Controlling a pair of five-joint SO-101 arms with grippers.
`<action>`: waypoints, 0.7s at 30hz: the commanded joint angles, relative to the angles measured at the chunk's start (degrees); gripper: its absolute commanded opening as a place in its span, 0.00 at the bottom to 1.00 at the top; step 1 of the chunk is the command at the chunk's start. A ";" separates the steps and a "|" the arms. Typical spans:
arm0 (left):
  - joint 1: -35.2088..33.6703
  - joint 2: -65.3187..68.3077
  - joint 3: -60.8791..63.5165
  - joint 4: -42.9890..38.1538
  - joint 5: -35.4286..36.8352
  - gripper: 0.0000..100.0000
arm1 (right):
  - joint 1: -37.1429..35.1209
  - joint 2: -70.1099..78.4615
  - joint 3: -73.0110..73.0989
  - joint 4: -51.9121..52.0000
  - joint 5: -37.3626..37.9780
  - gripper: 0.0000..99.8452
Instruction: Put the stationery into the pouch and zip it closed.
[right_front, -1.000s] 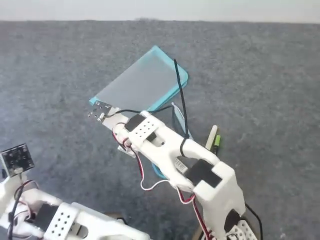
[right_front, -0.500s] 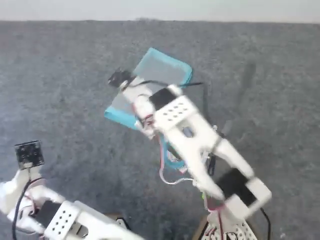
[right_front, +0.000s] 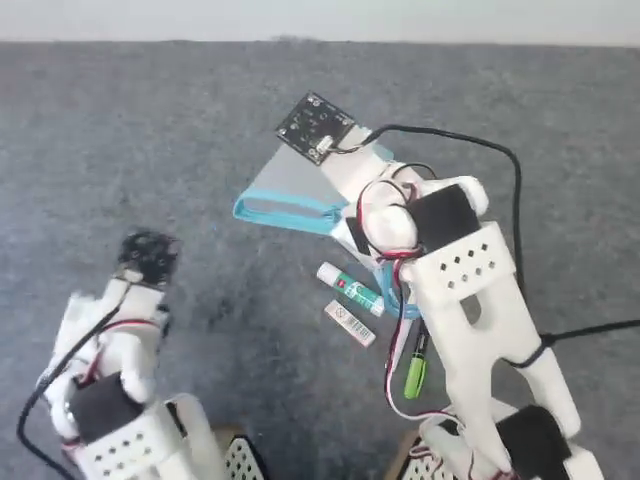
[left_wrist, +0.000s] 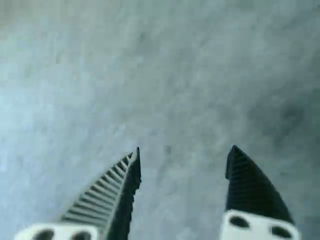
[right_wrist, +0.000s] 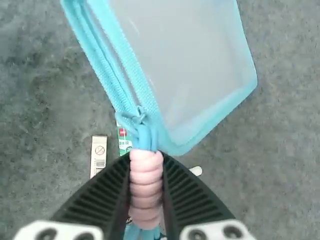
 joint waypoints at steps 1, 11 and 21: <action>13.10 9.41 -14.55 3.25 12.22 0.33 | 1.19 -4.00 -2.20 0.75 0.62 0.01; 26.11 31.38 -31.87 -2.20 29.27 0.33 | 1.10 -18.07 14.15 -5.49 1.05 0.01; 30.07 32.18 -23.16 -11.34 31.30 0.33 | 1.10 -28.26 22.07 -6.99 1.14 0.01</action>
